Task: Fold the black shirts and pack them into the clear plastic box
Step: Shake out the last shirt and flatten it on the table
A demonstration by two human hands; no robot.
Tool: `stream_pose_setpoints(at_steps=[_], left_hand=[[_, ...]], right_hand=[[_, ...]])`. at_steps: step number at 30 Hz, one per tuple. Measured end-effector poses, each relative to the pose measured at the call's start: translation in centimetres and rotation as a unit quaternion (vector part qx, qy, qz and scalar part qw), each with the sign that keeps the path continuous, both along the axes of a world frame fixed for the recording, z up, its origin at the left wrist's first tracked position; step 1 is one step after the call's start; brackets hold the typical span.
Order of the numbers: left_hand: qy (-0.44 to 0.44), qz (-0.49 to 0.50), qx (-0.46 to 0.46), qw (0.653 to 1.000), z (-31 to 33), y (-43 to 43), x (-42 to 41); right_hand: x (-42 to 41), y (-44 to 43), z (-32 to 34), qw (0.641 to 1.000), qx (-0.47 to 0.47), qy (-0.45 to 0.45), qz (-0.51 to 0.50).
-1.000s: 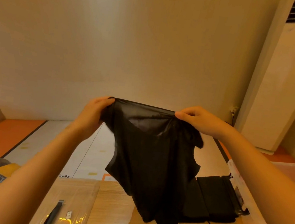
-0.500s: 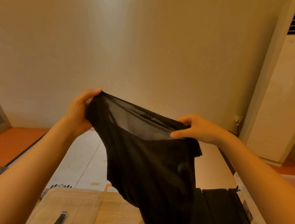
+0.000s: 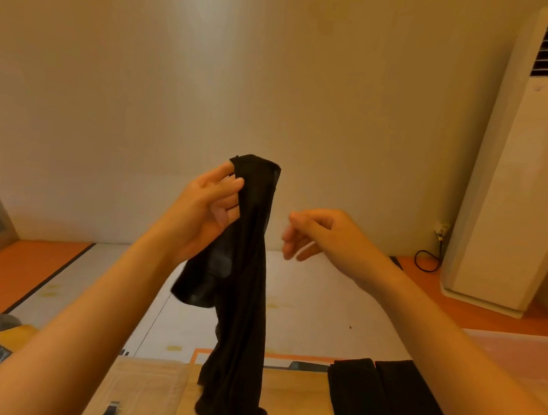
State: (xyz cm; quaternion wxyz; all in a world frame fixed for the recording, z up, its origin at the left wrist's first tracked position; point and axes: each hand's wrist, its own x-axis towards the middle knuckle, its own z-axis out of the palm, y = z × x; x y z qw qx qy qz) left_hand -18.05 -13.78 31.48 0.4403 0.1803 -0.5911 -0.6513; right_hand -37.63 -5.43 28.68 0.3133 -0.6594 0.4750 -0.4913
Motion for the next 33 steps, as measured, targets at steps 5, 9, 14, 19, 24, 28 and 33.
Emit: stream_pose_setpoints(at_steps=[5,9,14,19,24,28,33], left_hand=[[-0.034,0.025,-0.083,0.996,0.3,1.6,-1.8],[-0.079,0.056,-0.122,0.988,0.1,2.3,-2.4],[-0.162,0.113,-0.204,0.959,-1.4,2.3,-2.8],[-0.204,0.154,-0.209,0.944,-5.3,1.3,-2.1],[-0.287,0.198,-0.092,0.933,-12.1,2.0,-2.3],[-0.226,0.15,-0.034,0.962,-13.6,3.8,-4.4],[-0.277,0.179,-0.144,0.933,-14.3,3.3,-4.9]], right_hand=[[1.9,-0.4,1.0,0.997,-0.043,-0.01,-0.067],[2.1,-0.8,1.4,0.992,-0.037,-0.064,-0.097],[2.2,-1.6,1.0,0.984,0.016,-0.137,-0.108],[2.0,-2.2,0.4,0.971,0.009,-0.193,-0.141],[1.4,-2.6,0.5,0.97,-0.006,-0.193,-0.147],[1.4,-2.8,0.1,0.974,-0.006,-0.174,-0.147],[1.0,-2.9,-0.7,0.966,-0.001,-0.196,-0.167]])
